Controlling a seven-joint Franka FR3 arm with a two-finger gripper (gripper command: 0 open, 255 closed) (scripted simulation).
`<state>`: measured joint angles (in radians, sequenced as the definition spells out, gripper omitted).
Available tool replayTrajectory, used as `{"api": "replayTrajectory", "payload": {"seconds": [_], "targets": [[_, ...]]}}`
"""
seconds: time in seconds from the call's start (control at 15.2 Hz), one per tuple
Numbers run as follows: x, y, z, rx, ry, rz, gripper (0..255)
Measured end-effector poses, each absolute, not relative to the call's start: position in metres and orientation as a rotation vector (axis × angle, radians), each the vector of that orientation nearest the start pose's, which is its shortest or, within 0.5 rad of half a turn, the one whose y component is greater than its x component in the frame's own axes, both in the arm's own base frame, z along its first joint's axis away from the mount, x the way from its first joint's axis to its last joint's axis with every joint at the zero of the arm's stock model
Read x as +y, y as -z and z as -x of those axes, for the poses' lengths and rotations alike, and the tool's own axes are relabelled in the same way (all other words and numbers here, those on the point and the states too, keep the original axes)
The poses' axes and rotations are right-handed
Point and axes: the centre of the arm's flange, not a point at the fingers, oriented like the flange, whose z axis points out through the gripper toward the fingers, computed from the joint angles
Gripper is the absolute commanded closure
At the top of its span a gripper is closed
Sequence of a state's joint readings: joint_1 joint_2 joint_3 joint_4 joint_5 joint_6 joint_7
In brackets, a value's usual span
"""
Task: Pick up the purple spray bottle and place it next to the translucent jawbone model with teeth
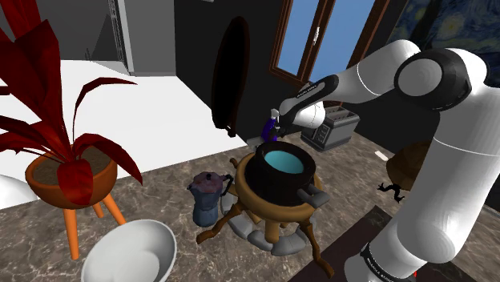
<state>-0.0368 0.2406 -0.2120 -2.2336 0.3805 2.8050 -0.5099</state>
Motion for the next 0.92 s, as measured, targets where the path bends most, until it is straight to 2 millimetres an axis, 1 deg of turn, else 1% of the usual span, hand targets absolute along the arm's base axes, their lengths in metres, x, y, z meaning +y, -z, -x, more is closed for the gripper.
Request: {"api": "replayTrajectory", "payload": {"seconds": [0.66,0.92], "targets": [[-0.157,-0.299,-0.552,0.097,0.569,3.087,255],[-0.156,-0.315,-0.552,0.097,0.569,3.087,255]]}}
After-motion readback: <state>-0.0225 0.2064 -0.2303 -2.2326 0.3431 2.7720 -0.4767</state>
